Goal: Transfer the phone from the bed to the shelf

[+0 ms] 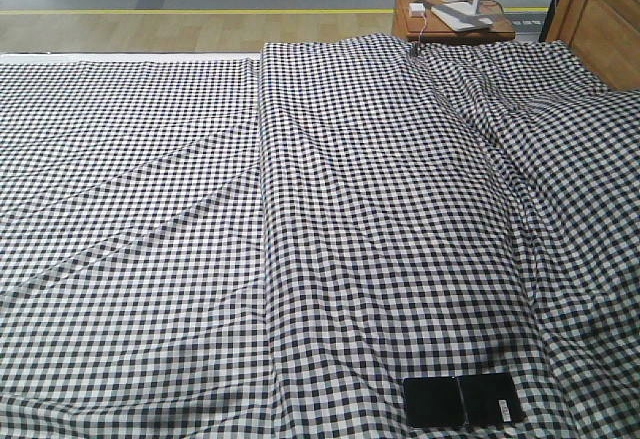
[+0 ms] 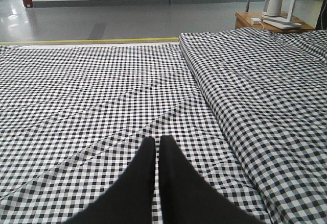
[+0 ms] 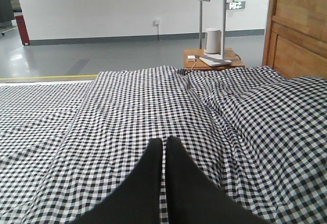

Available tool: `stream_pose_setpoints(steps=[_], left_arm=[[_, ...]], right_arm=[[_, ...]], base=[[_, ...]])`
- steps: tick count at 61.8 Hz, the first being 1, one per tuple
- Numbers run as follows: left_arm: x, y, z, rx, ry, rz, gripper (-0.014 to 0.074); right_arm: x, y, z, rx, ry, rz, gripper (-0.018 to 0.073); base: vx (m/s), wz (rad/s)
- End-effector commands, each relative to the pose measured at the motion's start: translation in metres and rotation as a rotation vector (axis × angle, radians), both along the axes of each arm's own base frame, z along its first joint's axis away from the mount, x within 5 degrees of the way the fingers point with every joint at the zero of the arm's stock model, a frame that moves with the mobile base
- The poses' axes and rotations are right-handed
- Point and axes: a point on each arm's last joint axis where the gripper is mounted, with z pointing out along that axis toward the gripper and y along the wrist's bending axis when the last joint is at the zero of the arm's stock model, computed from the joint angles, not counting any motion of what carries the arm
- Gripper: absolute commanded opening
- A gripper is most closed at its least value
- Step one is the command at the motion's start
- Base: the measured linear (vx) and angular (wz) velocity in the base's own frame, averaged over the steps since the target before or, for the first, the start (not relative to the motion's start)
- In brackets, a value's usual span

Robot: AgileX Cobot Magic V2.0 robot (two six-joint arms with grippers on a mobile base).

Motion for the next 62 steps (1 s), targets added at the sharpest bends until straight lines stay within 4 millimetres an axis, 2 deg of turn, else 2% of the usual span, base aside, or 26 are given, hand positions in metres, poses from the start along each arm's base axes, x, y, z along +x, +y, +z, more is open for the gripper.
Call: stream_pose_setpoints(steps=[1, 14, 17, 25, 31, 38, 47, 56, 62], left_arm=[[0.001, 0.001, 0.006, -0.012, -0.076, 0.009, 0.0001], [0.001, 0.001, 0.006, -0.012, -0.076, 0.009, 0.0001], [0.001, 0.001, 0.006, -0.012, -0.076, 0.009, 0.0001], [0.001, 0.001, 0.006, -0.012, -0.076, 0.009, 0.0001], [0.001, 0.001, 0.006, -0.012, -0.076, 0.009, 0.0001], [0.001, 0.001, 0.006, -0.012, -0.076, 0.009, 0.0001], [0.001, 0.001, 0.006, -0.012, -0.076, 0.009, 0.0001], [0.001, 0.001, 0.006, -0.012, -0.076, 0.009, 0.0001], [0.001, 0.001, 0.006, -0.012, -0.076, 0.009, 0.0001]], right_arm=[[0.000, -0.001, 0.006, -0.017, -0.081, -0.008, -0.0004], [0.000, -0.001, 0.007, -0.017, -0.097, -0.008, -0.0004], [0.000, -0.001, 0.011, -0.017, -0.136, -0.010, -0.0004], [-0.004, -0.002, 0.033, -0.015, -0.376, -0.022, -0.0004], [-0.012, -0.002, 0.056, -0.021, -0.574, -0.033, -0.0004], [-0.022, -0.003, 0.085, -0.027, -0.695, -0.038, -0.0004], [-0.044, -0.002, 0.139, -0.056, -0.832, -0.050, -0.0004], [-0.057, -0.002, 0.189, -0.098, -0.859, -0.063, -0.0004], [-0.054, -0.002, 0.214, -0.101, -0.778, -0.053, -0.0004]], base=[[0.00, 0.00], [0.00, 0.00], [0.00, 0.00], [0.00, 0.00], [0.00, 0.00], [0.00, 0.00], [0.00, 0.00], [0.00, 0.00], [0.00, 0.00]])
